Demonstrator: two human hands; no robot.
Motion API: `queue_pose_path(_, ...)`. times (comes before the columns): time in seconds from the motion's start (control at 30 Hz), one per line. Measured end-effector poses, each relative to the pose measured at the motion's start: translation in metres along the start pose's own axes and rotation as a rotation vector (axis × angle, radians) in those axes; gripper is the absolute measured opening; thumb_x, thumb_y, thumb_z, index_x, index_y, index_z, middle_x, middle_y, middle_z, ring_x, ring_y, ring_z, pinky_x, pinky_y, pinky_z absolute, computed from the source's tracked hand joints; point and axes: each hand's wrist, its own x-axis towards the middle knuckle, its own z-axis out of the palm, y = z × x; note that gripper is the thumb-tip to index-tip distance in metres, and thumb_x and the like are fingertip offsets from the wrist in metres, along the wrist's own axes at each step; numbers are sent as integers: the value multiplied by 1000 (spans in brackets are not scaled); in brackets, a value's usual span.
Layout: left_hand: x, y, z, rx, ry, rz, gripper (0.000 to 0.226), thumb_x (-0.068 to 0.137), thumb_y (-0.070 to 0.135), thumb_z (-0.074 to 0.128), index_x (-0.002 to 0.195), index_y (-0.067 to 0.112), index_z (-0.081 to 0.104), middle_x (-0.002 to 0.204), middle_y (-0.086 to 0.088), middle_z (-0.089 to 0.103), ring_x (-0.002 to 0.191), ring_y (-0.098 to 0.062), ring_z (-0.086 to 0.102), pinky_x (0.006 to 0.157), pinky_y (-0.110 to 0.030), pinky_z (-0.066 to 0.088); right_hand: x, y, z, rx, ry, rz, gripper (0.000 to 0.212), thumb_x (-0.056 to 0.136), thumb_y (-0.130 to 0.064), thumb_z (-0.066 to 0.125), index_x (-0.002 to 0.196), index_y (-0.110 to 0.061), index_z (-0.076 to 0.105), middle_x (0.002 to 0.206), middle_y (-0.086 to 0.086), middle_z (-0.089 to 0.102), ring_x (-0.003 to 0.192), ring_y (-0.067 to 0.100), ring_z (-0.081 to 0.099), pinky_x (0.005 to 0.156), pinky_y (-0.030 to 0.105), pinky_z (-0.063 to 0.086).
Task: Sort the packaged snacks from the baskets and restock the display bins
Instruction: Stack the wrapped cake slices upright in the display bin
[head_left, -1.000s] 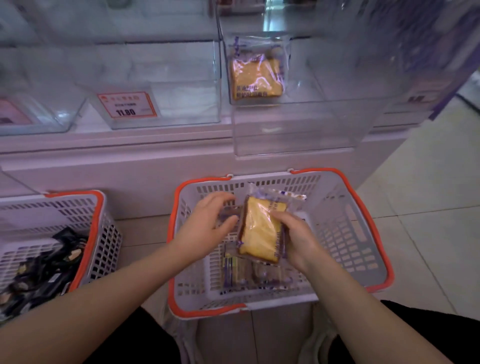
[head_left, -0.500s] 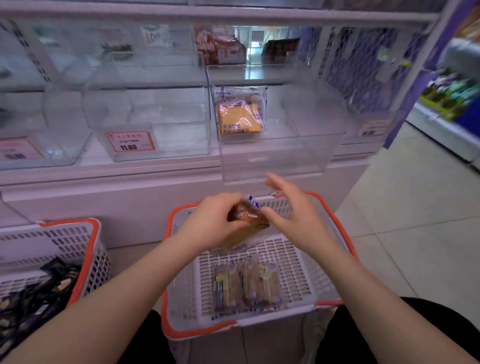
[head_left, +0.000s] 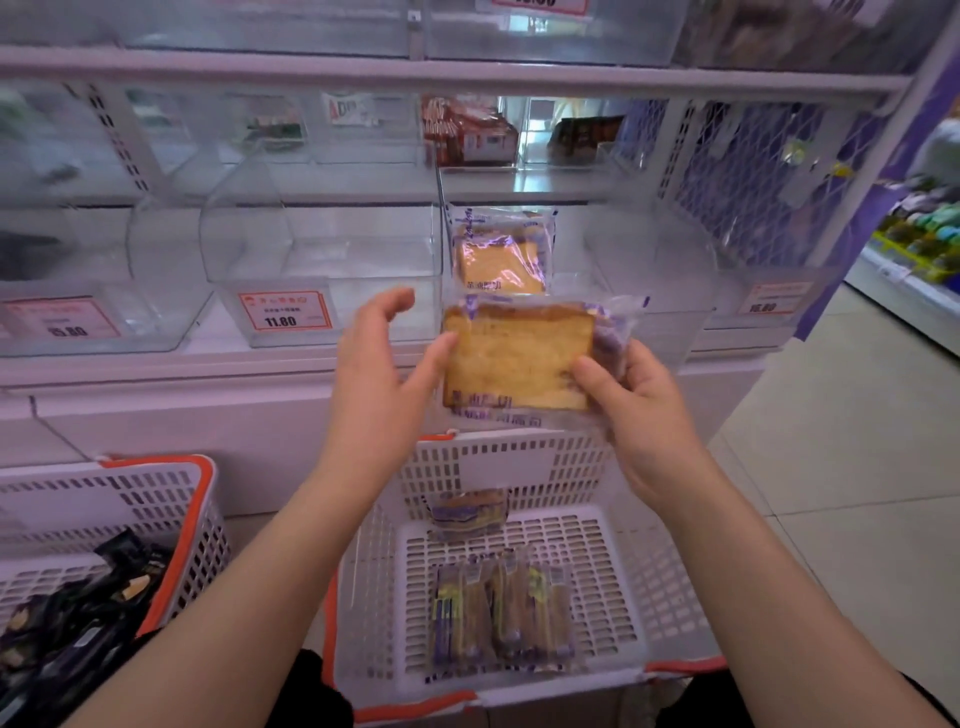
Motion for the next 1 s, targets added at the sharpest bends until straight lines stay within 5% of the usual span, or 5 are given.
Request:
queue_pose_path(0.07, 2, -4, 1, -270, -172, -215, 9, 94, 22, 51, 98, 20, 58, 88, 14, 65, 81, -4, 61, 73, -15, 48, 2, -2, 3, 294, 15, 93, 17, 91, -2, 50, 94, -17, 58, 78, -7, 71, 71, 6, 68, 59, 27, 58)
queue_pose_path(0.17, 1, -10, 8, -403, -242, -280, 24, 98, 19, 40, 83, 21, 58, 66, 12, 68, 60, -1, 64, 56, -14, 50, 0, -1, 12, 376, 60, 132, 16, 92, -5, 49, 96, -19, 53, 87, -4, 69, 70, 8, 70, 51, 25, 55)
queue_pose_path(0.43, 5, -15, 9, -491, -78, -286, 20, 94, 10, 51, 76, 21, 52, 72, 2, 64, 69, -11, 60, 70, -26, 49, -6, 11, 20, 97, 344, -18, 26, 100, -33, 36, 79, -25, 50, 83, 2, 58, 78, 19, 59, 69, 36, 54)
queue_pose_path(0.67, 14, -9, 7, -683, -23, -371, 21, 97, 9, 44, 78, 18, 48, 52, 9, 63, 43, 0, 51, 47, -14, 46, 5, 3, 14, -59, 455, -30, 27, 100, -26, 40, 75, -23, 51, 66, -8, 57, 61, 6, 50, 54, 25, 40)
queue_pose_path(1.0, 75, 26, 14, -750, 49, -162, 16, 94, 11, 50, 82, 19, 52, 59, 8, 68, 51, 1, 60, 52, -14, 49, 70, -64, -8, -203, -23, -130, 21, 87, -8, 61, 104, -21, 58, 73, -15, 71, 67, -3, 64, 55, 12, 48)
